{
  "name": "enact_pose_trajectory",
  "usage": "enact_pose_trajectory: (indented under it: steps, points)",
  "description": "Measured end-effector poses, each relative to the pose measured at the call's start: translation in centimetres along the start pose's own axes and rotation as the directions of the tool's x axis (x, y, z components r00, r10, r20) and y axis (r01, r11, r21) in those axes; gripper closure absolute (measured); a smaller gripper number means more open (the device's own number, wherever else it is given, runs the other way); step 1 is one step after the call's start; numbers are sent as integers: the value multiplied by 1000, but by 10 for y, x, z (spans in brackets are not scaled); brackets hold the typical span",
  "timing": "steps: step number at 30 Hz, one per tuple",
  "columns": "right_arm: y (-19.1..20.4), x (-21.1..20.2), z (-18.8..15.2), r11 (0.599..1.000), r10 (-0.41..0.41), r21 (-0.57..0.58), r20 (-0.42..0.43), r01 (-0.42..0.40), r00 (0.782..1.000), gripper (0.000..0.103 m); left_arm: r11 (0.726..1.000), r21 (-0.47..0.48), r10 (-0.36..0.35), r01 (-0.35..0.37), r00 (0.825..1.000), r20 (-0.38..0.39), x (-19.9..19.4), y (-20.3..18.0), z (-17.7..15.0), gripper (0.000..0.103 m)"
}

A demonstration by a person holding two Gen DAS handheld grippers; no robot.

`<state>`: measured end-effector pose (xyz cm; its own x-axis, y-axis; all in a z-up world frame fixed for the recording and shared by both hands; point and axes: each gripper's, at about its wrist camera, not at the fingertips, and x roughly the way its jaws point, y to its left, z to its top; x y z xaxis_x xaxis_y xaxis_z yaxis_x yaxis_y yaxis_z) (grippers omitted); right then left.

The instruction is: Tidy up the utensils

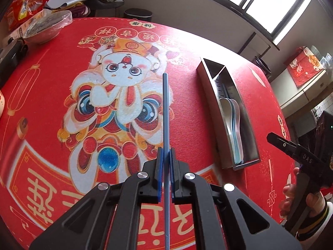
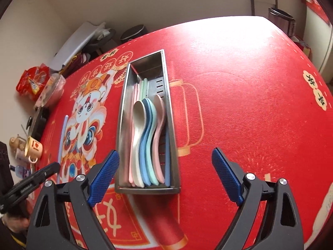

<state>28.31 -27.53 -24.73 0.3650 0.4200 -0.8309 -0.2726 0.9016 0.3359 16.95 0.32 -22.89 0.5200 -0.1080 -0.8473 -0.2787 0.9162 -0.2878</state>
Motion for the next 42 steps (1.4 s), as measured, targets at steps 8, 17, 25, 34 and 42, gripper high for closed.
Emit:
enact_pose_trajectory:
  steps: [8,17,25,34,42]
  points:
    - [-28,-6,3,999,-37,1,-14,37,999,16,997,-12,-82,82,997,2,25,-49,22,98]
    - [-58,-14,15,998,-57,-5,-18,57,998,16,990,-52,-133,135,991,27,64,-95,55,98]
    - [-80,-18,20,998,-67,5,-27,67,997,16,991,-84,-103,105,994,27,90,-104,66,97]
    - [-92,-19,24,998,-67,7,-33,67,997,16,993,-97,-67,69,998,18,108,-99,64,97]
    - [-89,-14,20,998,-64,-7,-50,64,997,16,991,-121,-57,60,998,27,112,-96,64,97]
